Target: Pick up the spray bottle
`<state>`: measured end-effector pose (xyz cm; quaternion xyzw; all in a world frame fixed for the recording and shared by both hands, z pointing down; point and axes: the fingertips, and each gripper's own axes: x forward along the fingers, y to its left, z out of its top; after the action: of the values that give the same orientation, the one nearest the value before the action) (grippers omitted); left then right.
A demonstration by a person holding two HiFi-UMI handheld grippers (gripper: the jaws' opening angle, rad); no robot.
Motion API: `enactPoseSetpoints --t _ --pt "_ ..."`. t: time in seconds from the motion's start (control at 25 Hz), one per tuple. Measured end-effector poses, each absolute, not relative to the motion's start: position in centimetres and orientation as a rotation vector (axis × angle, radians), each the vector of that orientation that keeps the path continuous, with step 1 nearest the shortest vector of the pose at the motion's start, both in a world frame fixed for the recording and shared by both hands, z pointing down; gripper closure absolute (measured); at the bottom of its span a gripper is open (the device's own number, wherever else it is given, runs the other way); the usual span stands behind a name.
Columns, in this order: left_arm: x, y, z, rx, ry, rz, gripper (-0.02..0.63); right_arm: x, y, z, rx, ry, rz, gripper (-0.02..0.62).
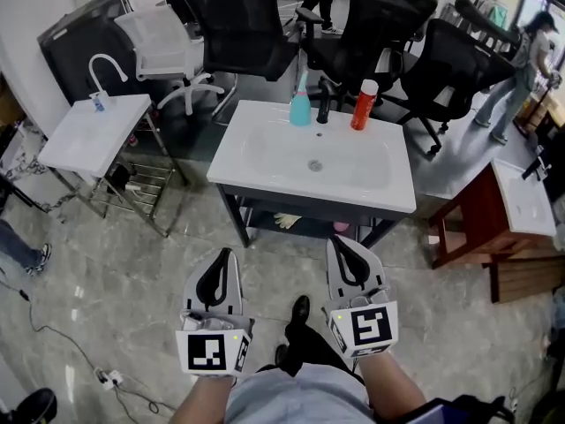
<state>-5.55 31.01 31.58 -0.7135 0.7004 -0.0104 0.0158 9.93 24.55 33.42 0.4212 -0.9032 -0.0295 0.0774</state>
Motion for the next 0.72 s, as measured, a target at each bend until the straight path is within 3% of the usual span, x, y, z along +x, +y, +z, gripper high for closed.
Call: enactPoseSetpoints --t 0.72 --pt "-10.4 14.8 32.3 -2.217 2.206 -0.089 0.588 5.1 8.0 34.8 1.242 -2.710 -0.026 0.580"
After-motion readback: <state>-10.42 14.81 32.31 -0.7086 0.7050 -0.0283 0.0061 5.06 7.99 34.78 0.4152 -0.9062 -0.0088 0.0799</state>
